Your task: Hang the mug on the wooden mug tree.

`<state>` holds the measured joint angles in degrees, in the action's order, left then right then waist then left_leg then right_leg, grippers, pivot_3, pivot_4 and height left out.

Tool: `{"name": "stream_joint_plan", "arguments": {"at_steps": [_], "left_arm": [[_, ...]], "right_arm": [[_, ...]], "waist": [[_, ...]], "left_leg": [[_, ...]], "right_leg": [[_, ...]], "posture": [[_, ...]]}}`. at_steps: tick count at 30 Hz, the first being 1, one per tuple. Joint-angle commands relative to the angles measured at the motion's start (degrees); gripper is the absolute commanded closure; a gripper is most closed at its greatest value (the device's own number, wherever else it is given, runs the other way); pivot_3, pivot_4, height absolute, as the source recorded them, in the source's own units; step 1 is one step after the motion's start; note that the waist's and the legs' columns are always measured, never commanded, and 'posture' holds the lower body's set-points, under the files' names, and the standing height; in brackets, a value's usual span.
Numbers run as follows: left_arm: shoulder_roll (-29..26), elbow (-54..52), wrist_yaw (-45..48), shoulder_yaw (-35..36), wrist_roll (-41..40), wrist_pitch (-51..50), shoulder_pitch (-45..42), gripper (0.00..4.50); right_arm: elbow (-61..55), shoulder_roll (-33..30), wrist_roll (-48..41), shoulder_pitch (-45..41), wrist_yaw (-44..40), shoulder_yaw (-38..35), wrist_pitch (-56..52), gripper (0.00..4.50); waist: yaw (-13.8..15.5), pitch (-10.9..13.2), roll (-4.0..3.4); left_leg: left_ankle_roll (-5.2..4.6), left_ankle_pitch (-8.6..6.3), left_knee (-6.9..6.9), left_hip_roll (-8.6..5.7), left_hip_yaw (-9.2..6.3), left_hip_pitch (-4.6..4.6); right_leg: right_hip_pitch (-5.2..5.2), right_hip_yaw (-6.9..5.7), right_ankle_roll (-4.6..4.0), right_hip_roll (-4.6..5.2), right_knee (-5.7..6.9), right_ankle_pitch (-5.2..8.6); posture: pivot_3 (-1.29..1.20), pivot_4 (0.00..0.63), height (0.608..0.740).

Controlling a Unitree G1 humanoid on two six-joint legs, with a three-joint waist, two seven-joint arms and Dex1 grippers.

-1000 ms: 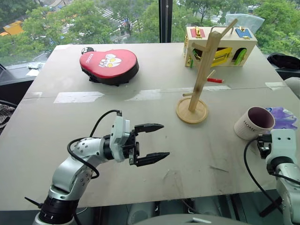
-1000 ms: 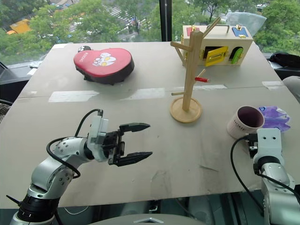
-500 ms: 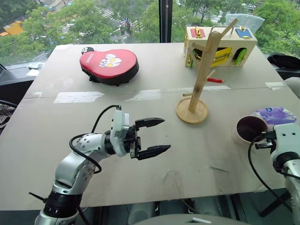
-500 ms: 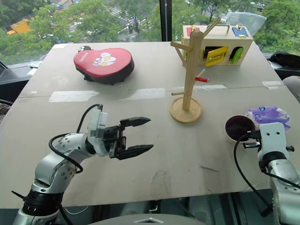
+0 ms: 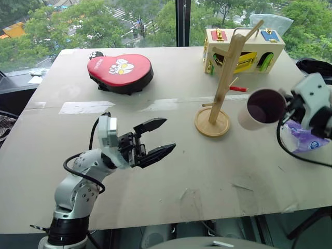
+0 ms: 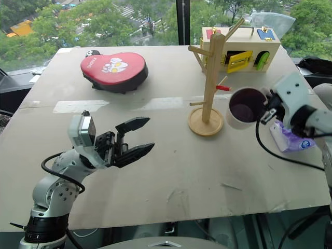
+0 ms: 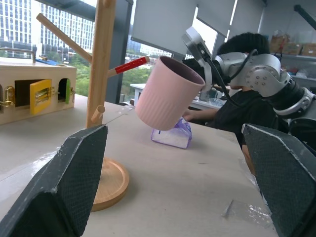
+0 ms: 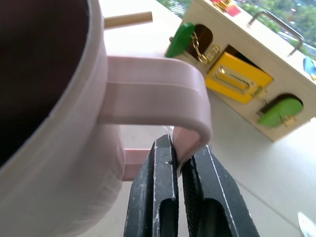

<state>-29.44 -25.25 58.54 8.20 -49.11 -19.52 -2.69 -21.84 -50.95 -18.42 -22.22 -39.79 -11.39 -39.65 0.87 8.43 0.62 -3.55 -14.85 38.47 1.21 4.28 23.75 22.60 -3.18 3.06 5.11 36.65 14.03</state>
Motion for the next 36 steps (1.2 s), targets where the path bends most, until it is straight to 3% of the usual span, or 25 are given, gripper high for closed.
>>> {"name": "stream_joint_plan", "arguments": {"at_steps": [1,12,20,28,31,35,36], "left_arm": [[0.39,-5.56,-3.53,-0.10,-1.37,-0.97,0.59,0.00],[1.17,-9.76,-8.99,0.59,-1.70,-0.94,3.82,0.00],[0.84,-10.12,-8.04,2.33,-2.11,0.26,6.72,0.00],[0.87,-10.26,-8.04,3.19,-2.11,1.02,7.72,0.00],[1.17,-9.91,-7.47,3.54,-1.85,2.05,8.59,0.00],[1.47,-9.11,-6.70,4.13,-1.47,3.70,10.25,0.00],[1.55,-8.91,-6.50,4.04,-1.21,4.04,10.66,0.00]], "right_arm": [[2.20,-2.07,0.56,-6.10,-2.86,4.04,-0.18,4.42],[8.05,-2.00,1.68,-18.29,-9.05,12.23,0.30,4.42],[10.65,-2.33,2.32,-21.49,-12.98,14.67,0.24,4.42],[20.31,1.57,7.41,-27.06,-13.09,20.48,3.31,4.42],[24.04,3.23,8.24,-27.37,-14.39,21.19,6.16,3.58],[22.33,2.12,8.01,-24.49,-14.27,17.91,7.71,1.69],[21.31,1.63,7.12,-23.21,-14.24,16.05,7.89,1.43]], "waist": [[0.00,0.01,0.01],[-0.15,0.02,0.01],[-0.10,0.03,0.00],[-0.29,0.03,0.00],[-0.19,0.04,0.00],[-0.05,0.04,0.00],[0.05,0.04,0.01]], "left_leg": [[0.00,0.00,0.00,0.00,-0.01,0.02],[0.01,0.00,0.00,-0.01,0.00,0.00],[0.01,0.00,0.01,-0.01,0.01,0.01],[0.01,0.00,0.01,0.00,0.01,-0.02],[0.01,0.00,0.01,-0.01,0.03,-0.01],[0.01,0.00,0.00,-0.01,0.03,0.05],[0.01,0.00,-0.01,-0.01,0.02,0.06]], "right_leg": [[0.00,-0.02,0.00,0.01,-0.01,0.00],[-0.01,-0.01,0.00,0.03,0.01,-0.01],[0.00,-0.03,-0.01,0.05,0.01,-0.01],[0.00,-0.02,-0.01,0.04,0.02,-0.02],[0.01,-0.02,-0.02,0.04,0.02,-0.02],[0.02,-0.05,-0.01,0.05,-0.02,-0.02],[0.02,-0.06,-0.01,0.05,-0.04,-0.02]], "posture": [[0.00,0.150,0.740],[0.00,0.150,0.740],[0.00,0.150,0.740],[0.00,0.150,0.740],[0.00,0.150,0.740],[0.00,0.150,0.740],[0.00,0.150,0.740]]}}
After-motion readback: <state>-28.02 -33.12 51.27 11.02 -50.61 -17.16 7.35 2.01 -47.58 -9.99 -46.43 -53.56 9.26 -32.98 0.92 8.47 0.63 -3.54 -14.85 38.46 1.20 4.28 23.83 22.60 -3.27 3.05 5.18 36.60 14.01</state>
